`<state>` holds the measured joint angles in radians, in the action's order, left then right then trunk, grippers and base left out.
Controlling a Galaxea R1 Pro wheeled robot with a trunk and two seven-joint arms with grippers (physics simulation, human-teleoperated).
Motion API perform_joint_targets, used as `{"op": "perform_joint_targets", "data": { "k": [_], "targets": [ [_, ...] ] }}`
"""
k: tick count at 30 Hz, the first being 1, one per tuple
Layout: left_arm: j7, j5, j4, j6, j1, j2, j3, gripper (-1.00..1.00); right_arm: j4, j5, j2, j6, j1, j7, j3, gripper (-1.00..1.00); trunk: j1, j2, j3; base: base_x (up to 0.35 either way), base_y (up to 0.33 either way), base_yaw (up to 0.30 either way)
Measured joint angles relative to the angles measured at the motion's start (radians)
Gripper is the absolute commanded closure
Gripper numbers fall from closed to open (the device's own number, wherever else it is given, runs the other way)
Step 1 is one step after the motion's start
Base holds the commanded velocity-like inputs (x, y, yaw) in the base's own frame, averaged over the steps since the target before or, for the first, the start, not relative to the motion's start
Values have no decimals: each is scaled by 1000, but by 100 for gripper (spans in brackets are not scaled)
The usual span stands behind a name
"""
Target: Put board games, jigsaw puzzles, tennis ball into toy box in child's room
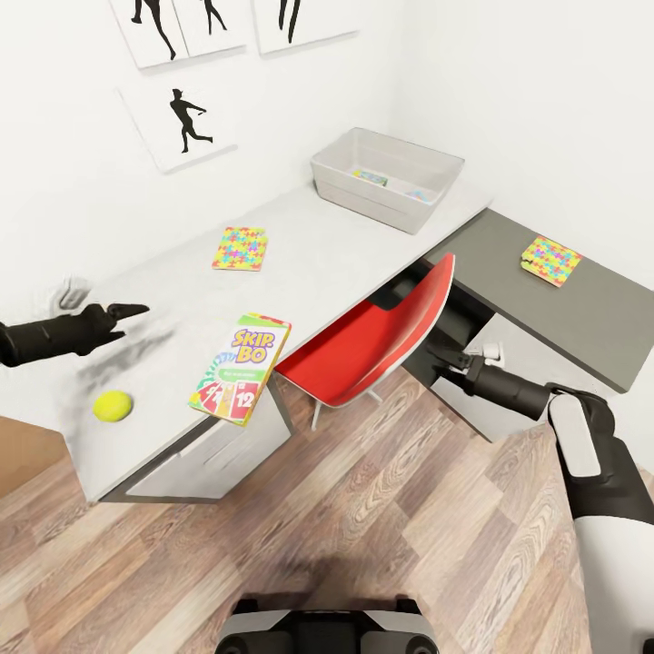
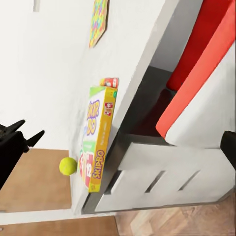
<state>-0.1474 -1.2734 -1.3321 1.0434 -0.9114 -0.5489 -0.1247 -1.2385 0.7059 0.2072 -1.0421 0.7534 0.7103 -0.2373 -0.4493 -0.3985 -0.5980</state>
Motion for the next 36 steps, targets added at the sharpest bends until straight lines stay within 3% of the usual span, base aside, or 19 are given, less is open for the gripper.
{"op": "perform_joint_targets", "data": {
  "k": [1,2,3,4,6,8,9,12,15,17,20,23,24,26,27,29,32,34,36],
  "targets": [
    [6,-49,-1,0,17,-28,8,-100,0,2,3,0,-6,0,0,-100,0,0,0,0,0,0],
    [16,-128,-2,0,47,-79,20,-100,1,2,11,0,-19,1,-1,-100,0,0,0,0,0,0],
    [22,-168,-3,0,64,-107,25,-100,2,3,14,0,-27,1,-2,-100,0,0,0,0,0,0],
    [39,-229,-4,0,97,-154,31,-100,3,2,21,0,-42,2,-2,-100,0,0,0,0,0,0],
    [78,-312,-5,0,146,-218,37,-100,5,1,29,0,-70,2,-3,-100,0,0,0,0,0,0],
    [115,-356,-5,0,178,-256,39,-100,6,2,34,0,-88,2,-4,-100,0,0,0,0,0,0],
    [160,-388,-5,0,206,-288,40,-100,7,0,38,0,-106,2,-4,-100,0,0,0,0,0,0],
    [300,-425,15,0,287,-356,42,-100,9,-3,46,25,-160,3,-5,-100,0,0,0,0,0,0],
    [429,-430,63,1,357,-399,42,-100,13,-4,49,86,-216,9,-5,-100,0,0,0,0,0,0],
    [559,-429,109,0,403,-440,42,-100,15,-6,49,137,-273,25,-3,-100,0,0,0,0,0,0],
    [678,-409,150,-1,427,-462,47,-100,17,-7,44,182,-323,42,0,-100,0,0,0,0,0,0],
    [796,-330,210,-1,456,-467,99,-100,22,-6,36,240,-354,50,6,-100,0,0,0,0,0,0],
    [843,-291,241,-1,466,-465,132,-100,24,-5,32,254,-359,51,7,-100,0,0,0,0,0,0],
    [953,-227,326,-2,478,-439,206,-100,29,-5,17,269,-365,49,14,-100,0,0,0,0,0,0],
    [985,-218,352,0,478,-429,227,-100,30,-5,10,272,-366,48,18,-100,0,0,0,0,0,0],
    [1129,-143,452,-21,482,-389,298,-100,40,-8,-21,279,-368,45,42,-100,0,0,0,0,0,0],
    [1229,-66,487,-60,483,-377,322,-100,49,-9,-31,281,-368,43,63,-100,0,0,0,0,0,0],
    [1355,15,503,-91,484,-369,333,-100,53,-10,-36,282,-369,42,83,-100,0,0,0,0,0,0],
    [1424,57,508,-105,484,-367,336,-100,53,-7,-38,283,-369,42,88,-100,0,0,0,0,0,0]
  ]
}}
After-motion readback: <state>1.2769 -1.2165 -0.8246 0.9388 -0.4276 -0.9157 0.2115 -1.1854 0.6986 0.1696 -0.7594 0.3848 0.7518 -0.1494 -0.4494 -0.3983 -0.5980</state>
